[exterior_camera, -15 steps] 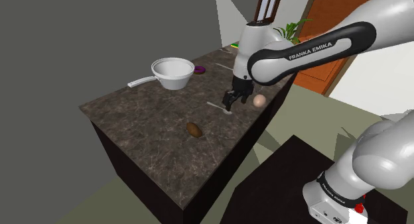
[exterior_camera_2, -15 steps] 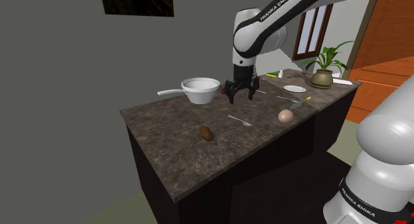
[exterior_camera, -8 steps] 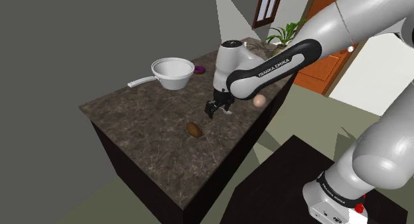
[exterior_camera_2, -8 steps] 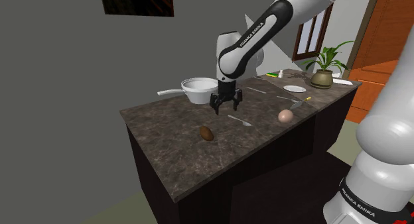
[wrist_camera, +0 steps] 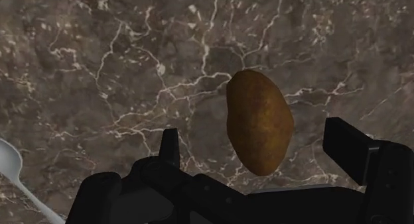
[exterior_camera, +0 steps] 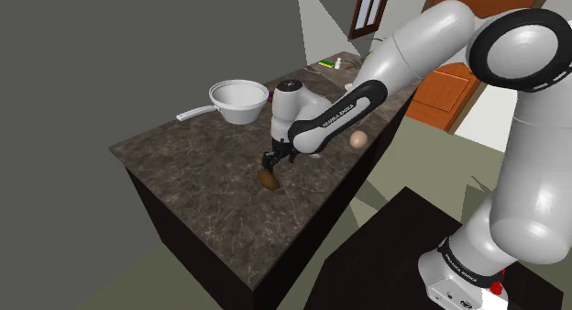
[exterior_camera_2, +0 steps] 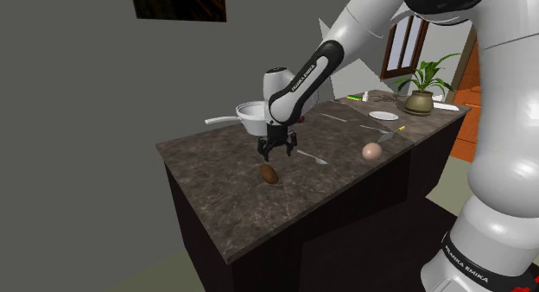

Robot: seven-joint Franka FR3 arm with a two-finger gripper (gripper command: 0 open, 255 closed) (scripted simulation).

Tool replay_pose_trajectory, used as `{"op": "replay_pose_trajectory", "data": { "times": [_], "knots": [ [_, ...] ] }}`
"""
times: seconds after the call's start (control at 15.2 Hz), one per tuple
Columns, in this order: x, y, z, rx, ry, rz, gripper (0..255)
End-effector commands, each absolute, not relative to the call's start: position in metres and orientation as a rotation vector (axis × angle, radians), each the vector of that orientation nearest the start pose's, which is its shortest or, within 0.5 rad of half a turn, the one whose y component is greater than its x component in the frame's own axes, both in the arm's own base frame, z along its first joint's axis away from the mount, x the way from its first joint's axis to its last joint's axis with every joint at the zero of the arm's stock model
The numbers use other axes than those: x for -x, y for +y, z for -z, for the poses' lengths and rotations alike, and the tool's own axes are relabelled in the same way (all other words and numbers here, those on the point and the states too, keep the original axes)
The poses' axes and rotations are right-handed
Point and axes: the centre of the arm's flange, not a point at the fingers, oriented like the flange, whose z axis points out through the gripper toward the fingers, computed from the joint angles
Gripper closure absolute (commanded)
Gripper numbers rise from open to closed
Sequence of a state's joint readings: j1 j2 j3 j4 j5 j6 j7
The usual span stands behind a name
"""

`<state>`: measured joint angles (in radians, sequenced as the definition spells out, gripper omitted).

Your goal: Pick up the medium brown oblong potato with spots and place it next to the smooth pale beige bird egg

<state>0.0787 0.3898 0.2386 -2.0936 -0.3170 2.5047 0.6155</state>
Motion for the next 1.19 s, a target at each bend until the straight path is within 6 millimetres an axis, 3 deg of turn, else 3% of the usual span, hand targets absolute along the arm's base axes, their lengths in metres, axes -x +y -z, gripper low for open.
{"op": "replay_pose_trajectory", "data": {
  "times": [0.0,0.26,0.79,1.12],
  "knots": [
    [-0.572,0.193,-0.224,3.213,0.107,0.142,0],
    [-0.604,0.211,-0.187,3.218,0.112,0.157,0],
    [-0.608,0.208,-0.146,3.218,0.112,0.157,0],
    [-0.608,0.208,-0.146,3.218,0.112,0.157,0]
  ]
}}
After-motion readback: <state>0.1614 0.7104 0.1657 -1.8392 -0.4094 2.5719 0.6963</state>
